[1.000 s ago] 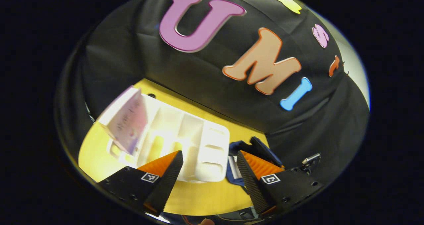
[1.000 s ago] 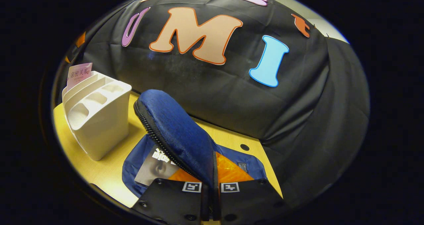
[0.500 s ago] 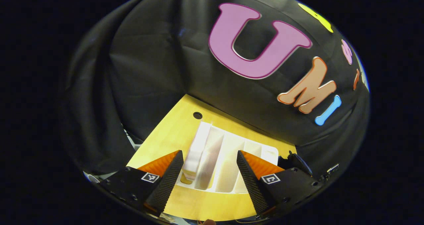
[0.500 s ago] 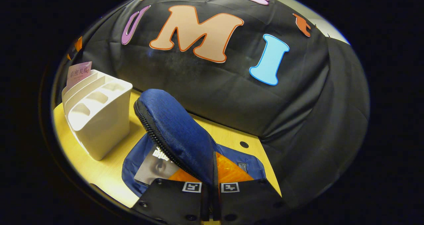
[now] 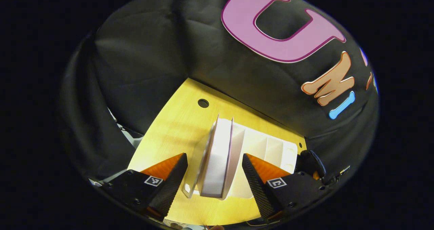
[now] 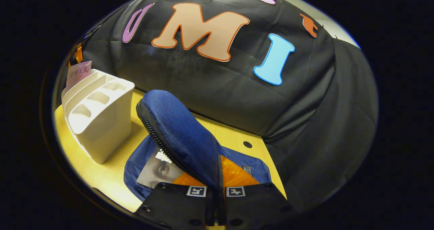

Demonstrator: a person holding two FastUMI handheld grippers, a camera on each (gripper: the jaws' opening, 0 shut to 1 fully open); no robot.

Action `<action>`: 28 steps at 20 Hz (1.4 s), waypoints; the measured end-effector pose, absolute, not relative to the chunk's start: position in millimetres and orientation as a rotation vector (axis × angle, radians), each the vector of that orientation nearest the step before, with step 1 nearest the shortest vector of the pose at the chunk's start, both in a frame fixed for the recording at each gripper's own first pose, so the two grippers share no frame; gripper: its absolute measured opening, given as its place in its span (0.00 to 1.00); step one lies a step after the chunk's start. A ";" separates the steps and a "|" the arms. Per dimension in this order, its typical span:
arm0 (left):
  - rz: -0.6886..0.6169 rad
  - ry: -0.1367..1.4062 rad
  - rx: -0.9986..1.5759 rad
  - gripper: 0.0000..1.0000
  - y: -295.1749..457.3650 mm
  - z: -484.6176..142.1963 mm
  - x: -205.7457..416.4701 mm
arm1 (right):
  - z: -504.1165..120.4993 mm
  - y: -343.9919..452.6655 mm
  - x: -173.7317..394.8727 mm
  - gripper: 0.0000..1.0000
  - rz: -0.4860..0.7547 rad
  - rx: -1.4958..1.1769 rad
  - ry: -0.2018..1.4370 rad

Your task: Open the schoolbag, grab two books from the bookshelf and put them into the schoolbag.

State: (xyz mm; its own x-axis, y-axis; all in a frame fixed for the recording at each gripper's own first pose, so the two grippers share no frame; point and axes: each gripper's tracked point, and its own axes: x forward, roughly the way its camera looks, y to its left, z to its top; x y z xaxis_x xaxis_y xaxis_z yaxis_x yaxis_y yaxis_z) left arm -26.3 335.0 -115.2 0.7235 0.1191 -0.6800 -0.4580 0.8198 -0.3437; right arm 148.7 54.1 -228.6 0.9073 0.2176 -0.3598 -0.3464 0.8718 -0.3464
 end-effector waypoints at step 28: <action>0.303 1.313 -0.334 0.39 316.0 -194.7 -11.5 | -232.6 55.8 151.1 0.07 0.268 -0.423 0.318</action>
